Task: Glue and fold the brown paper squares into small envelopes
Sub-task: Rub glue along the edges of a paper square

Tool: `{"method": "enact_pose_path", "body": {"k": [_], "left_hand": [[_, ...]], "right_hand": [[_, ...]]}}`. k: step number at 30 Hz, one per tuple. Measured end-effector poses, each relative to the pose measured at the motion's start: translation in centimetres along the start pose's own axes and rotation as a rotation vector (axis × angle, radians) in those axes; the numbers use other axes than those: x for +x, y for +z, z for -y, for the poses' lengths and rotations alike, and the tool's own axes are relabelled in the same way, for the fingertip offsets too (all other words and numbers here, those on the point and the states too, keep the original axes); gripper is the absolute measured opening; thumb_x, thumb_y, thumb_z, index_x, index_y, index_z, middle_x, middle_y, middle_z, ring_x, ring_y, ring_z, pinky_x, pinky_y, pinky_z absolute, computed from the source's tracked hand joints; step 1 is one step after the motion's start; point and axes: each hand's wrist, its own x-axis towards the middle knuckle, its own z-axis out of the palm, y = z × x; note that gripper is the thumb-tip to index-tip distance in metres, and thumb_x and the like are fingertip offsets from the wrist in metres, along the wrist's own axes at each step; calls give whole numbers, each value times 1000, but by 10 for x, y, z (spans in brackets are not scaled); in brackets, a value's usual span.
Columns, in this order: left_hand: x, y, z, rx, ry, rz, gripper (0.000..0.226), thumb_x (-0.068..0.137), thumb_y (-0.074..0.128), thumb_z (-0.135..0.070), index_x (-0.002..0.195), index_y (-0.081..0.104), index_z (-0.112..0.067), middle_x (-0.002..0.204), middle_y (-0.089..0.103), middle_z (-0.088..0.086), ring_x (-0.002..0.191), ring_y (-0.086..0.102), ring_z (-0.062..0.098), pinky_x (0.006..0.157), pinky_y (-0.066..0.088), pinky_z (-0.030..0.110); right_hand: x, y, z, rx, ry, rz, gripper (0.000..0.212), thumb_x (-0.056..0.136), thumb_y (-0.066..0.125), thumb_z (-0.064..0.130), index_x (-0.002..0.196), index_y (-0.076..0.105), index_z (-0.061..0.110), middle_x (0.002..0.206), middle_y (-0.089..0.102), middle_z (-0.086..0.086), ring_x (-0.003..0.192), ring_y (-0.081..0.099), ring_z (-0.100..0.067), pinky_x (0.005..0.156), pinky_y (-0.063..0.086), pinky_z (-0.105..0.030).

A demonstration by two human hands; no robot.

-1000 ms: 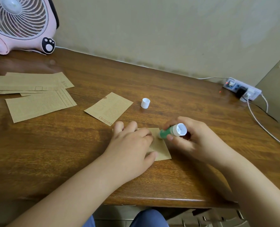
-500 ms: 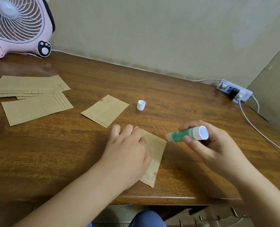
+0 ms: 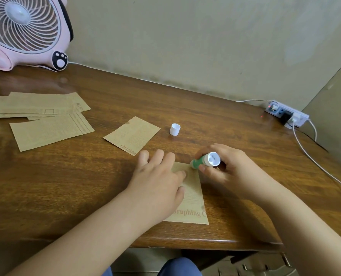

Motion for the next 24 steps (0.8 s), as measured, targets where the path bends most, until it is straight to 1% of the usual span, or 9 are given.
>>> {"method": "enact_pose_path", "body": {"k": [5, 9, 11, 14, 16, 18, 20, 22, 24], "left_hand": [[1, 3, 2, -14, 71, -40, 43, 94, 37, -49, 122, 61, -27, 120, 49, -16, 102, 32, 16, 83, 14, 38], [2, 4, 0, -23, 97, -15, 49, 97, 30, -49, 137, 46, -26, 135, 40, -17, 113, 25, 14, 89, 10, 38], [2, 5, 0, -28, 91, -21, 49, 97, 30, -49, 139, 44, -26, 136, 39, -16, 114, 24, 14, 90, 10, 39], [2, 6, 0, -28, 84, -26, 49, 97, 30, -49, 138, 44, -27, 135, 40, -16, 112, 25, 14, 89, 10, 39], [2, 8, 0, -28, 72, -44, 45, 96, 32, -47, 131, 53, -26, 130, 46, -16, 108, 28, 15, 87, 12, 39], [2, 8, 2, -29, 68, -47, 42, 89, 39, -47, 109, 69, -25, 109, 59, -17, 94, 37, 14, 81, 19, 38], [3, 13, 3, -52, 74, -76, 47, 81, 36, -48, 92, 74, -24, 92, 63, -17, 82, 43, 14, 75, 21, 37], [4, 15, 5, -33, 78, -94, 50, 79, 32, -48, 88, 75, -23, 89, 64, -16, 80, 46, 14, 74, 22, 37], [3, 10, 3, -20, 81, -71, 48, 81, 34, -48, 93, 74, -24, 94, 63, -17, 83, 44, 14, 74, 21, 37]], "right_hand": [[-18, -8, 7, 54, -67, 68, 26, 83, 55, 45, 101, 64, 29, 90, 62, 10, 84, 59, -10, 69, 45, -17], [-14, -8, 1, 46, -42, -13, 19, 85, 59, 40, 99, 63, 29, 88, 61, 12, 81, 57, -9, 67, 40, -11], [-9, -5, -2, 38, -23, -22, 15, 87, 62, 35, 100, 63, 28, 87, 60, 13, 81, 56, -8, 66, 39, -10], [-10, -3, -1, 34, -38, 6, 16, 85, 59, 39, 100, 61, 32, 87, 59, 12, 81, 56, -8, 66, 40, -12], [-20, -4, 4, 48, -60, 23, 20, 84, 56, 43, 101, 61, 34, 89, 60, 9, 82, 58, -9, 68, 44, -17], [-34, -5, 10, 71, -75, 41, 20, 83, 57, 45, 101, 60, 36, 89, 60, 10, 80, 59, -11, 68, 45, -21], [-48, -6, 15, 100, -76, 65, 20, 83, 57, 45, 101, 60, 37, 89, 60, 12, 80, 59, -9, 67, 44, -20], [-51, -8, 17, 107, -85, 59, 18, 84, 57, 44, 100, 61, 36, 91, 60, 15, 81, 59, -6, 67, 43, -14], [-45, -10, 15, 95, -76, 28, 18, 85, 56, 43, 101, 60, 36, 92, 60, 16, 83, 59, -5, 69, 43, -13]]}}
